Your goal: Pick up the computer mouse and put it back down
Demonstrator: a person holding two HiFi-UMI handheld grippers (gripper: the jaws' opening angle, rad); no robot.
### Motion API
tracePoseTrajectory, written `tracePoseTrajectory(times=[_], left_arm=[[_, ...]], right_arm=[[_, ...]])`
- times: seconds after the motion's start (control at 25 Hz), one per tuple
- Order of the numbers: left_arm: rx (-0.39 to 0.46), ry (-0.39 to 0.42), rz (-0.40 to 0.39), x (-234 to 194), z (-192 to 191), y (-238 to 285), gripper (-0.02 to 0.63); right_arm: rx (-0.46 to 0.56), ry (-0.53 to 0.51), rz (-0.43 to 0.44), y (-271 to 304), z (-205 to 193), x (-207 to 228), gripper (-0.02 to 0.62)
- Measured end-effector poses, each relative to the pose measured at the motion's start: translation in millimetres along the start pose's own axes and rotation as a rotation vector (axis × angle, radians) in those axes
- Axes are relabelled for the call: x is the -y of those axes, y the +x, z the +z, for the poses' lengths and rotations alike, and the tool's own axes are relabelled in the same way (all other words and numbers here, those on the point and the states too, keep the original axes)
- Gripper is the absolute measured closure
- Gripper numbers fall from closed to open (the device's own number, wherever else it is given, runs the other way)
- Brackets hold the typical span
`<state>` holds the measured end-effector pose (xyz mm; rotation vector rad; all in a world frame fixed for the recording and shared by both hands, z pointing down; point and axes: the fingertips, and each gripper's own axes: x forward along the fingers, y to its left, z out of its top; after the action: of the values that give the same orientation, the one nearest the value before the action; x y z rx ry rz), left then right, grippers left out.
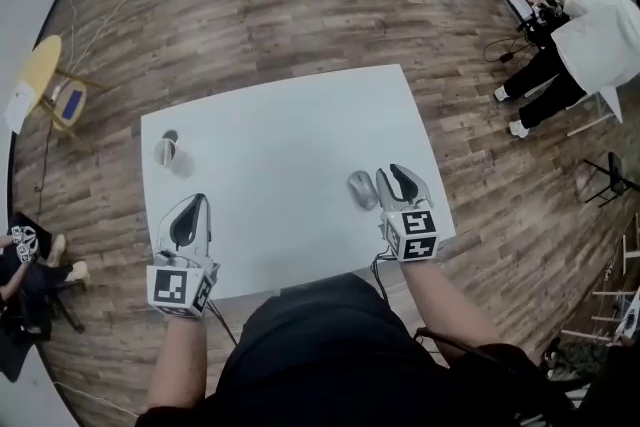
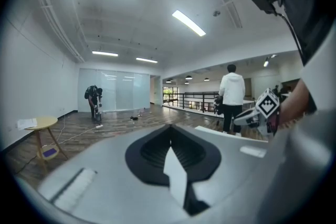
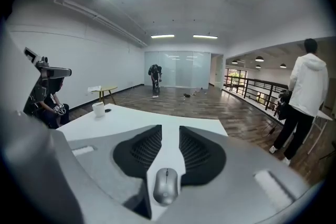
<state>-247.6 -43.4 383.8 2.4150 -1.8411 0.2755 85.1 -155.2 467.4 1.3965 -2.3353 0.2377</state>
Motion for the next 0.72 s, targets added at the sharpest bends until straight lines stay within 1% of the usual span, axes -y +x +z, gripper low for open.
tracePoseTrajectory(times=[0.08, 0.2, 0.36, 0.48, 0.72], left_arm=[[0.011, 0.002, 0.009, -1.7, 4.8, -1.0, 0.604], [0.025, -0.001, 0.017, -4.6, 11.0, -4.1, 0.604], [0.031, -0.020, 0.015, -7.4, 7.6, -7.9, 0.604], [0.029, -0.020, 0.010, -4.3, 8.4, -7.9, 0.604], [0.045, -0.019, 0.000, -3.3, 15.6, -6.5, 0.604]], right_arm=[[0.032, 0.001, -0.002, -3.7, 9.0, 0.3, 0.500], [0.077, 0.016, 0.003, -9.9, 17.9, -2.1, 0.506], [0.152, 0.018, 0.020, -20.3, 32.5, -6.5, 0.526], [0.208, 0.015, 0.029, -29.2, 43.5, -8.2, 0.556], [0.264, 0.018, 0.037, -38.2, 53.3, -11.6, 0.585]])
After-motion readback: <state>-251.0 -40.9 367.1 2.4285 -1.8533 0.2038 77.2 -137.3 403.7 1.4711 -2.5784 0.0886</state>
